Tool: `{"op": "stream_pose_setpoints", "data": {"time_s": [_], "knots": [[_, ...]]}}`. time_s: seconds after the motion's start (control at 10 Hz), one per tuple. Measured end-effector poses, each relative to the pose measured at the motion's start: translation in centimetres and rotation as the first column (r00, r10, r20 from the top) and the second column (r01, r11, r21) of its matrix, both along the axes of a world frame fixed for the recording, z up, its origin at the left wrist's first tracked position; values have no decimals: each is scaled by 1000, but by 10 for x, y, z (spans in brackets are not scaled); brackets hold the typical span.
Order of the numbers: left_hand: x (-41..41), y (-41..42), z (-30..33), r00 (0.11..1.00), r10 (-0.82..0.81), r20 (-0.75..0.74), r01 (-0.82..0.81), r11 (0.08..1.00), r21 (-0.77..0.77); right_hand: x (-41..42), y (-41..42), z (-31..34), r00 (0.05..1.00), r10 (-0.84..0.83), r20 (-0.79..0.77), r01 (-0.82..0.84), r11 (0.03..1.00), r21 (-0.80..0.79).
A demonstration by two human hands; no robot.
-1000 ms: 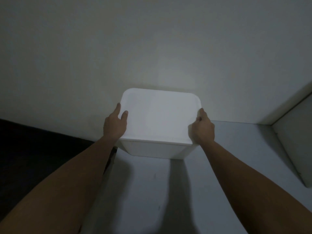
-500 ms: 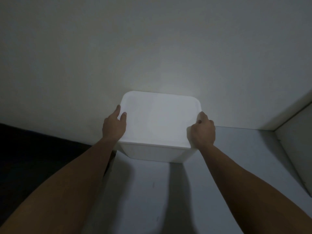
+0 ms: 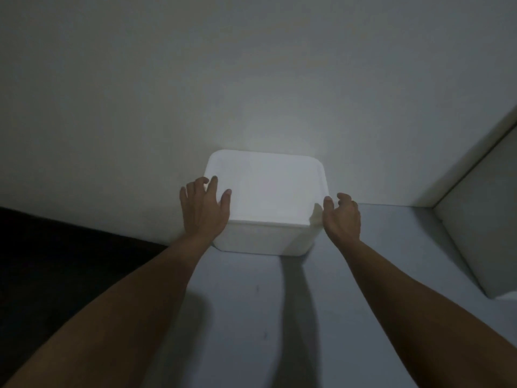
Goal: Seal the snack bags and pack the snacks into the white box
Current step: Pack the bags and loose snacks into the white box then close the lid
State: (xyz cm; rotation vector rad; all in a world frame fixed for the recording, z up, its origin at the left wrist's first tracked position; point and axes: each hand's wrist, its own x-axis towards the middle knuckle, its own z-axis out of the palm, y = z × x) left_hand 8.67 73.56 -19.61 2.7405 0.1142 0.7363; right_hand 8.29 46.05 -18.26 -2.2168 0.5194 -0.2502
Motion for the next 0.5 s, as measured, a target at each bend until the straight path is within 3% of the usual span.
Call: {"op": "stream_pose_setpoints", "data": {"time_s": [0.2, 0.5], "knots": [[-61, -14, 1, 985, -168, 34, 169, 985, -32, -65, -11, 3, 998, 63, -16, -64, 997, -39], [-161, -27, -20, 923, -246, -297, 137, 929, -344, -158, -40, -14, 990, 97, -100, -101, 994, -36]]}}
